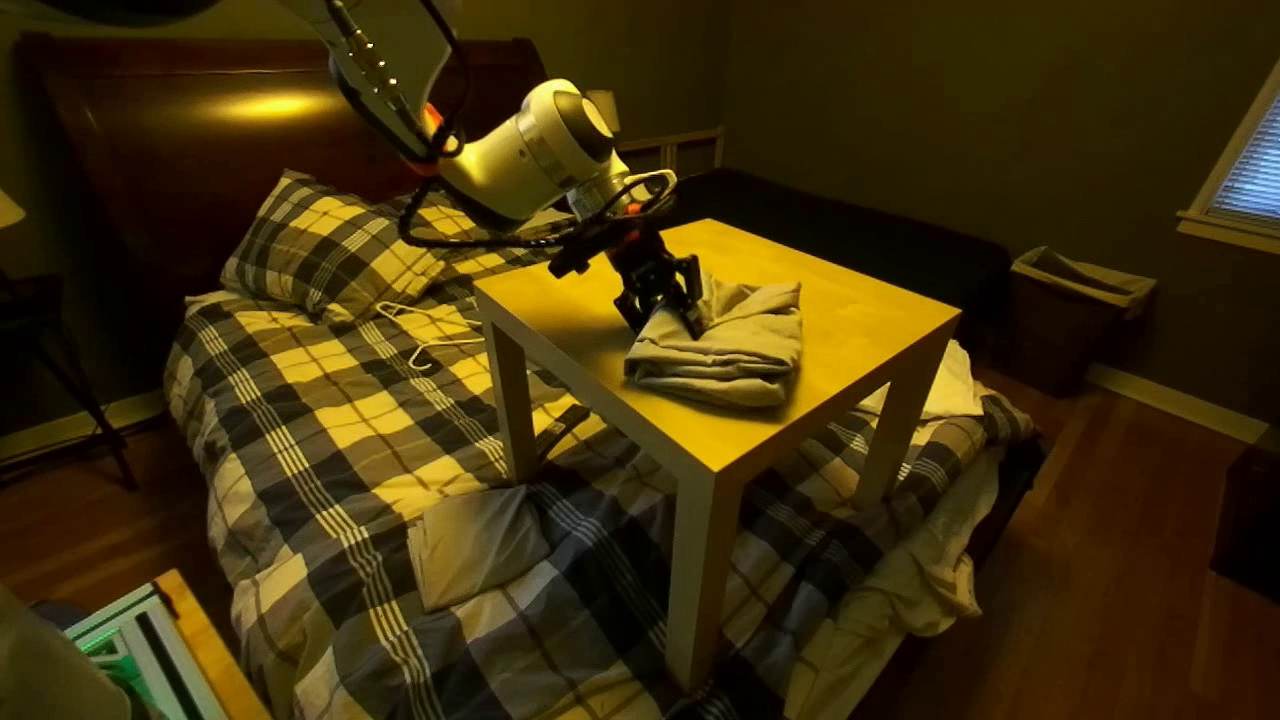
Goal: Take the cloth off of the table
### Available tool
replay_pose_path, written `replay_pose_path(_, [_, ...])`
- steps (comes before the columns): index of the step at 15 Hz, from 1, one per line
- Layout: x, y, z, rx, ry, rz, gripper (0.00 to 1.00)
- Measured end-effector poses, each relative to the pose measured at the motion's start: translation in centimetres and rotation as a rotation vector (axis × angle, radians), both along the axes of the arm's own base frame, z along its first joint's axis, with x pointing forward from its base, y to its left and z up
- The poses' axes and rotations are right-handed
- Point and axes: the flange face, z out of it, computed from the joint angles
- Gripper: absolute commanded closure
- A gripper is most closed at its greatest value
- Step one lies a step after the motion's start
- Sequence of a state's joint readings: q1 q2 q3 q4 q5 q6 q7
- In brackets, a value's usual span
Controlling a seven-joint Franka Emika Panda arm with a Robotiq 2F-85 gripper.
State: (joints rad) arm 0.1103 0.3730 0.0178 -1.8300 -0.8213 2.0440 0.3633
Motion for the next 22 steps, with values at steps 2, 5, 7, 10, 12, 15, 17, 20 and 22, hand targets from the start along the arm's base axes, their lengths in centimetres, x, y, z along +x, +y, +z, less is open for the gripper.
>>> replay_pose_path(2, [0.0,0.4,0.1,0.037,0.039,0.032,1.00])
replay_pose_path(5, [0.1,1.6,1.2,0.102,0.077,0.088,0.97])
replay_pose_path(7, [0.0,3.2,2.0,0.132,0.086,0.140,0.97])
replay_pose_path(10, [-0.5,6.8,3.9,0.136,0.087,0.250,0.97])
replay_pose_path(12, [-1.1,9.9,5.5,0.121,0.090,0.348,0.97])
replay_pose_path(15, [-2.1,14.7,7.3,0.065,0.099,0.508,0.97])
replay_pose_path(17, [-2.6,17.6,7.8,0.010,0.109,0.609,0.97])
replay_pose_path(20, [-2.7,21.1,7.2,-0.087,0.132,0.742,0.90])
replay_pose_path(22, [-2.4,22.3,6.5,-0.111,0.146,0.784,0.90])
